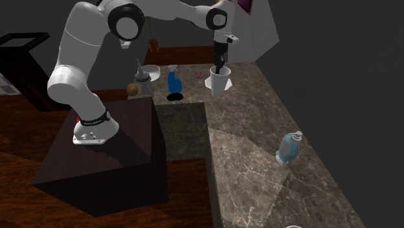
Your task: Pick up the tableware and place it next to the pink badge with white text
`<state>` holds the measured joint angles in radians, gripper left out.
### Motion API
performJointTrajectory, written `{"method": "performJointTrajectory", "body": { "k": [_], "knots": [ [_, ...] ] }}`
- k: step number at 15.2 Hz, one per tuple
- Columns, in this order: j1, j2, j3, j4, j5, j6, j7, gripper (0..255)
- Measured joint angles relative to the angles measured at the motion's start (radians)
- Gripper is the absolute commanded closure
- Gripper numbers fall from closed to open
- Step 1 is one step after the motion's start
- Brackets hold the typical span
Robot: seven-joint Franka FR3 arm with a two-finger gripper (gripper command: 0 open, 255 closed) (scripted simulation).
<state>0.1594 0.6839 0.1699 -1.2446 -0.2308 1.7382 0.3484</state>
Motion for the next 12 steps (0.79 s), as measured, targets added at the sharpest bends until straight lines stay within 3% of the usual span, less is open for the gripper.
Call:
{"method": "performJointTrajectory", "body": {
  "k": [6,12],
  "knots": [
    [0.008,-0.024,0.004,0.032,0.005,-0.057,0.000,255],
    [0.084,-0.050,0.033,-0.006,0.011,-0.058,0.102,255]
  ]
}}
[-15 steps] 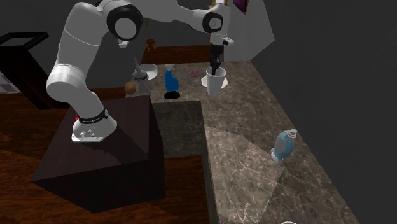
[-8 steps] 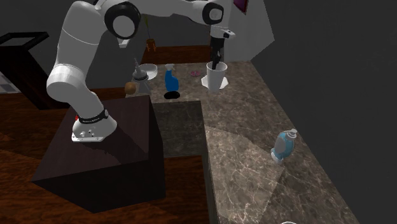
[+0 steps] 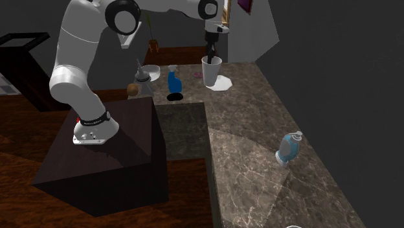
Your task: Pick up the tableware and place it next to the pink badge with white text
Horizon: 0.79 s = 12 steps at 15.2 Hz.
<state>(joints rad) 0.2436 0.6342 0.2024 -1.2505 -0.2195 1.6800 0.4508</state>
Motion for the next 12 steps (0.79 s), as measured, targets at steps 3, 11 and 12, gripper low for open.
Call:
{"method": "performJointTrajectory", "body": {
  "k": [3,11,12],
  "knots": [
    [0.042,0.003,0.014,-0.001,0.002,-0.002,0.054,255],
    [0.172,0.028,0.053,0.042,0.007,-0.037,0.208,255],
    [0.186,0.031,0.057,0.049,0.007,-0.042,0.223,255]
  ]
}}
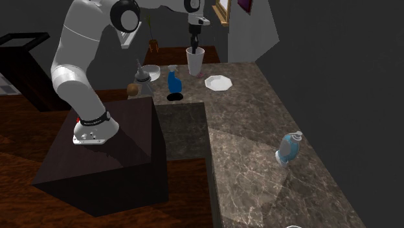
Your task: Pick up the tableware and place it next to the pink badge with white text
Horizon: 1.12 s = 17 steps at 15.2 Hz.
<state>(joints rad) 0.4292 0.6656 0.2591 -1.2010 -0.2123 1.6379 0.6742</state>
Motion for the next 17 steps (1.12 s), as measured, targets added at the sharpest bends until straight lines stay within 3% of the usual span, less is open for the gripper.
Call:
{"method": "performJointTrajectory", "body": {
  "k": [4,11,14,17],
  "knots": [
    [0.068,0.040,0.014,0.066,-0.001,-0.030,0.069,255],
    [0.217,0.206,0.023,0.355,-0.014,-0.155,0.170,255],
    [0.233,0.237,0.022,0.377,-0.017,-0.148,0.182,255],
    [0.225,0.229,0.023,0.323,-0.017,-0.104,0.188,255]
  ]
}}
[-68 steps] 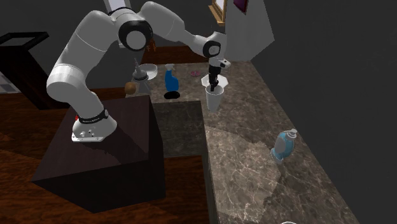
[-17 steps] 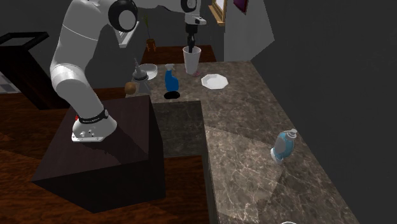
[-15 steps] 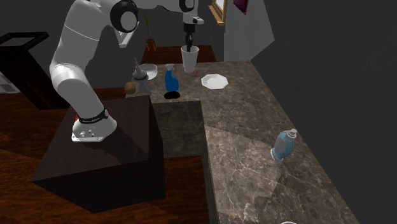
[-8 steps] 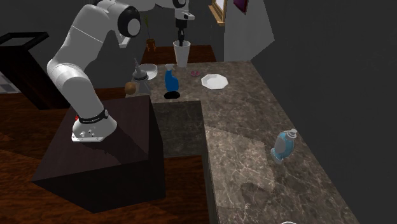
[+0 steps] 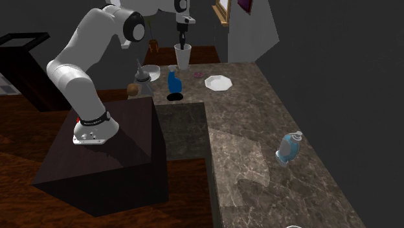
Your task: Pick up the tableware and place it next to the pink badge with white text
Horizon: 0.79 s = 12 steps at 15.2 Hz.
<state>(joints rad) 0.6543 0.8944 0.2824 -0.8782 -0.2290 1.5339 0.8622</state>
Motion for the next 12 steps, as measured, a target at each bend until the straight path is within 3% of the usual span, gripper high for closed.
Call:
{"method": "performJointTrajectory", "body": {
  "k": [12],
  "knots": [
    [-0.011,0.031,-0.004,-0.108,-0.008,0.136,0.012,255]
  ]
}}
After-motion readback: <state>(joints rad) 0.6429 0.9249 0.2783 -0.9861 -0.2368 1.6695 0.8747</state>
